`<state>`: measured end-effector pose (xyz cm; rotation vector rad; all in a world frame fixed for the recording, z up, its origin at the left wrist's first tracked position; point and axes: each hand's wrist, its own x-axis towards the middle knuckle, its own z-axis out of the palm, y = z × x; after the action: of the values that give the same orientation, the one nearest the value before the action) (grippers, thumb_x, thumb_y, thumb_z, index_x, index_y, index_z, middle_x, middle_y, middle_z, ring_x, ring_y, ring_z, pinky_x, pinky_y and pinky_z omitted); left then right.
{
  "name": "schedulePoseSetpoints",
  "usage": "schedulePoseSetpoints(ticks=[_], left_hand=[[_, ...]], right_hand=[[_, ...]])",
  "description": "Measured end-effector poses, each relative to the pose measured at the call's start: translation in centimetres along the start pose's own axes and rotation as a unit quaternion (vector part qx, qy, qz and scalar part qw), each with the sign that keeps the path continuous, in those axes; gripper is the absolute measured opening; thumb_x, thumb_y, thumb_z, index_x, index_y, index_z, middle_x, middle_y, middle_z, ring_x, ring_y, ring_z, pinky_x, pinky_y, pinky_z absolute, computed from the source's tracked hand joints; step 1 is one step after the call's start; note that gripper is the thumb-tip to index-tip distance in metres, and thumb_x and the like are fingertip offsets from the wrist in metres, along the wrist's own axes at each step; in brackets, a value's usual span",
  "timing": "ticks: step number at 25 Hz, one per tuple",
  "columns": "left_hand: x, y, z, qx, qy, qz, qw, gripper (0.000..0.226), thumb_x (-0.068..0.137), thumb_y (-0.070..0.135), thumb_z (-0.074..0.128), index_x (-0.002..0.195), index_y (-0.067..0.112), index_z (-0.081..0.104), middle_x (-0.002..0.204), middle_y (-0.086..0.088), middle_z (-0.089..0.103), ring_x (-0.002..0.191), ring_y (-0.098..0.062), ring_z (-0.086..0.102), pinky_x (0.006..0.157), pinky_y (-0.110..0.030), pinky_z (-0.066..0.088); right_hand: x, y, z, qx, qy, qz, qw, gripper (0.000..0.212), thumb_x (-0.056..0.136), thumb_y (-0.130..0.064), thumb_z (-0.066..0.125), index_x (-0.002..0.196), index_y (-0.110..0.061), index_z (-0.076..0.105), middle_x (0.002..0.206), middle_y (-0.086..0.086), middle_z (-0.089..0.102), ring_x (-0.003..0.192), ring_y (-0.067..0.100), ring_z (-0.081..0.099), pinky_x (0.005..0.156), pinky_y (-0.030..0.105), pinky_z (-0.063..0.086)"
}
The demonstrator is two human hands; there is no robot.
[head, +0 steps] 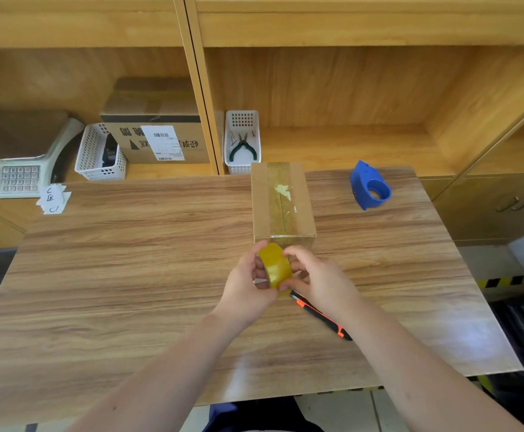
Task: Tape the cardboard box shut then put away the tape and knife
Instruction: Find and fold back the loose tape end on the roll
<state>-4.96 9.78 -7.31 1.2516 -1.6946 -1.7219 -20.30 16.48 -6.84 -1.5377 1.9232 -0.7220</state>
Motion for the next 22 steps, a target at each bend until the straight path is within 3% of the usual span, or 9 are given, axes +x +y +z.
schedulePoseSetpoints(ticks=[3, 7, 16, 20, 22], left_hand=[[-0.3, 1.1, 0.1, -0.001, 0.003, 0.031, 1.0, 0.077, 0.069, -0.009, 0.074, 0.135, 0.021, 0.047, 0.099, -0.002, 0.063, 0.091, -0.021, 0.064, 0.076, -0.025, 0.056], [-0.4, 1.9, 0.1, 0.01, -0.001, 0.043, 0.999, 0.08, 0.07, -0.01, 0.073, 0.139, 0.018, 0.043, 0.096, 0.003, 0.059, 0.088, -0.015, 0.061, 0.075, -0.023, 0.055], [0.2, 2.2, -0.3, 0.016, -0.001, 0.053, 0.998, 0.079, 0.069, -0.007, 0.074, 0.137, 0.021, 0.043, 0.094, 0.004, 0.058, 0.085, -0.013, 0.059, 0.071, -0.018, 0.054], [0.4, 2.3, -0.3, 0.019, 0.0, 0.049, 0.999, 0.085, 0.061, 0.008, 0.074, 0.138, 0.025, 0.042, 0.098, 0.004, 0.059, 0.097, -0.024, 0.061, 0.083, -0.032, 0.056], [0.5, 2.3, -0.1, 0.021, 0.008, 0.049, 0.999, 0.087, 0.057, 0.014, 0.071, 0.138, 0.027, 0.041, 0.099, 0.004, 0.058, 0.101, -0.027, 0.061, 0.085, -0.032, 0.055]], right_hand=[[0.0, -0.6, -0.8, 0.009, 0.009, 0.004, 1.0, 0.051, 0.077, -0.03, 0.076, 0.119, -0.032, 0.048, 0.101, -0.009, 0.072, 0.072, 0.01, 0.063, 0.074, 0.027, 0.05], [0.0, -1.1, -1.5, 0.006, 0.018, 0.001, 1.0, 0.049, 0.076, -0.026, 0.076, 0.117, -0.032, 0.049, 0.092, -0.014, 0.07, 0.075, 0.011, 0.063, 0.075, 0.031, 0.051], [0.7, -1.9, -2.0, 0.0, 0.022, -0.002, 1.0, 0.046, 0.078, -0.025, 0.075, 0.118, -0.024, 0.052, 0.094, -0.013, 0.072, 0.081, 0.01, 0.062, 0.07, 0.017, 0.042], [0.9, -1.9, -2.0, 0.006, 0.019, 0.006, 1.0, 0.044, 0.079, -0.022, 0.074, 0.117, -0.024, 0.052, 0.089, -0.017, 0.071, 0.075, -0.001, 0.058, 0.068, 0.001, 0.038], [1.0, -1.9, -2.1, 0.004, 0.018, 0.013, 1.0, 0.043, 0.08, -0.022, 0.073, 0.117, -0.024, 0.052, 0.088, -0.017, 0.072, 0.074, -0.006, 0.057, 0.067, -0.001, 0.038]])
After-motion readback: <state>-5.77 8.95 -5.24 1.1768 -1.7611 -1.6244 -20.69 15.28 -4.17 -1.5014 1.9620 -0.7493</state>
